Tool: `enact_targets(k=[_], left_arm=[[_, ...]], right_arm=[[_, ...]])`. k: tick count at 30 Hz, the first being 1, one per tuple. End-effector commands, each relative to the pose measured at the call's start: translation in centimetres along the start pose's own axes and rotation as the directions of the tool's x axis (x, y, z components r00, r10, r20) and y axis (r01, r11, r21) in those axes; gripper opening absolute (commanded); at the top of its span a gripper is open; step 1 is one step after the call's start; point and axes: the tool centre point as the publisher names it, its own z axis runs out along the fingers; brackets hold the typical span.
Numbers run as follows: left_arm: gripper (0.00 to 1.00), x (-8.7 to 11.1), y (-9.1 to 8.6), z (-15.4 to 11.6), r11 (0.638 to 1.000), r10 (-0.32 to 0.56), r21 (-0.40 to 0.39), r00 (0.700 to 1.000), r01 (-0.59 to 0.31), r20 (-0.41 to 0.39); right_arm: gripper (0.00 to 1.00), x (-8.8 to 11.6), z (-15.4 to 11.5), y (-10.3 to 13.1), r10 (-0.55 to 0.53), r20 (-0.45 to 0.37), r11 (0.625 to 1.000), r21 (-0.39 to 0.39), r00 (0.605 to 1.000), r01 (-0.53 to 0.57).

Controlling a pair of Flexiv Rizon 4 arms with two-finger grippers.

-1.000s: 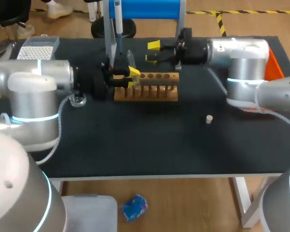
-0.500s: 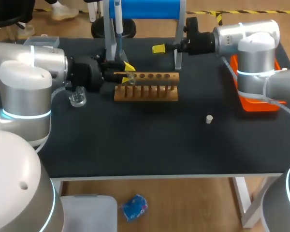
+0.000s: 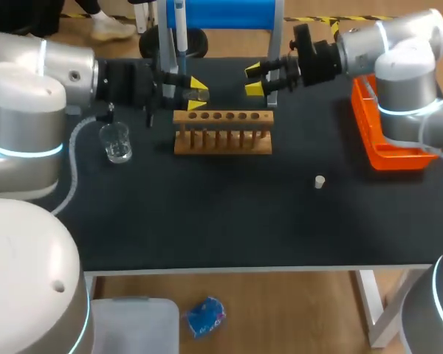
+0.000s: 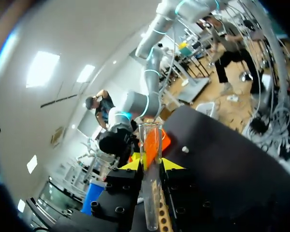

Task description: Invert the test tube, pick up the pipette, mount the tip to pipette, aspirate from beaker and dispense into the tube, eject the tip, return the pipette, and cap with the stopper.

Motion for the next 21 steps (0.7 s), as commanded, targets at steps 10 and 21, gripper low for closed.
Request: enact_targets(k=[10,21], left_arm=[[0.0,-2.4,0.4,0.0,0.942,-0.284,0.143,0.949,0.302,-0.136],[0.0,-5.0,2.7,2.5,0.89,-0.426,0.076,0.88,0.449,-0.207]], right_arm=[[1.0,0.3,-1.6,-0.9,-0.146,0.03,0.988,0.062,0.989,0.144],[1.0,-0.2,-4.2,-4.5,-0.275,0.023,0.949,0.166,0.961,0.268]])
